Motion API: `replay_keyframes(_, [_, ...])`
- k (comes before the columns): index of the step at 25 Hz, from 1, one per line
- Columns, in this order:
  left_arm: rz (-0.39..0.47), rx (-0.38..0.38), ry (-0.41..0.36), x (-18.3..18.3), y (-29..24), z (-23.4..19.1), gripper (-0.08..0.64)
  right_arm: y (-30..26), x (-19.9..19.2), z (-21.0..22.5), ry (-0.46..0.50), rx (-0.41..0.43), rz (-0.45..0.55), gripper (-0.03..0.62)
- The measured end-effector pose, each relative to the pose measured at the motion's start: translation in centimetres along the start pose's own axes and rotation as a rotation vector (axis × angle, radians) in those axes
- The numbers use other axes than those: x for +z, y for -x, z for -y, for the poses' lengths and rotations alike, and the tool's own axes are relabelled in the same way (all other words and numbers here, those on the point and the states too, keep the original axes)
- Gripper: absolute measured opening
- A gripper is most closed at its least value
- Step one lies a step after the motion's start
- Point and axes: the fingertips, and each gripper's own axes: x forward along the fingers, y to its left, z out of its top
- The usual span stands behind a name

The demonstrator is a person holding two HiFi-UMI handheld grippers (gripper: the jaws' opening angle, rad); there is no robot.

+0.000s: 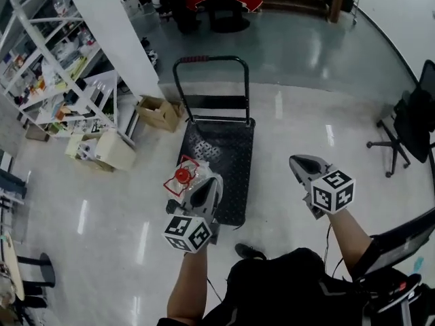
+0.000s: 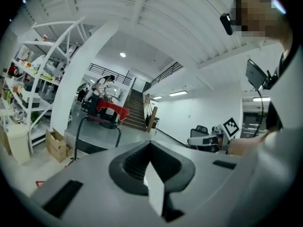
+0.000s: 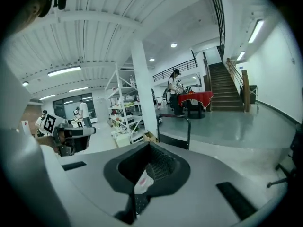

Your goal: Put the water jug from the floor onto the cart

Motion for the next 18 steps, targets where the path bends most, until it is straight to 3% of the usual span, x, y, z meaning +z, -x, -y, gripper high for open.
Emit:
replay_keyframes(5, [-0.015,-0.076,-0.096,-0.6,-0.7,10.2,-0.005,9.0,-2.9,2.1,-0.007,-0.029,0.034,0.002])
replay_keyframes(12, [-0.049,-0.099,-0.111,-4.7,2.5,24.5,-0.005,22.8,-7.7,3.2,-0.062,-0.038,0.112,0.002])
replay_keyframes(18, [-0.1,-0.106,-0.157,-6.9,7.9,31.7,-0.005,30.7,-10.6,1.7,-0.085,-0.066,0.134,0.002])
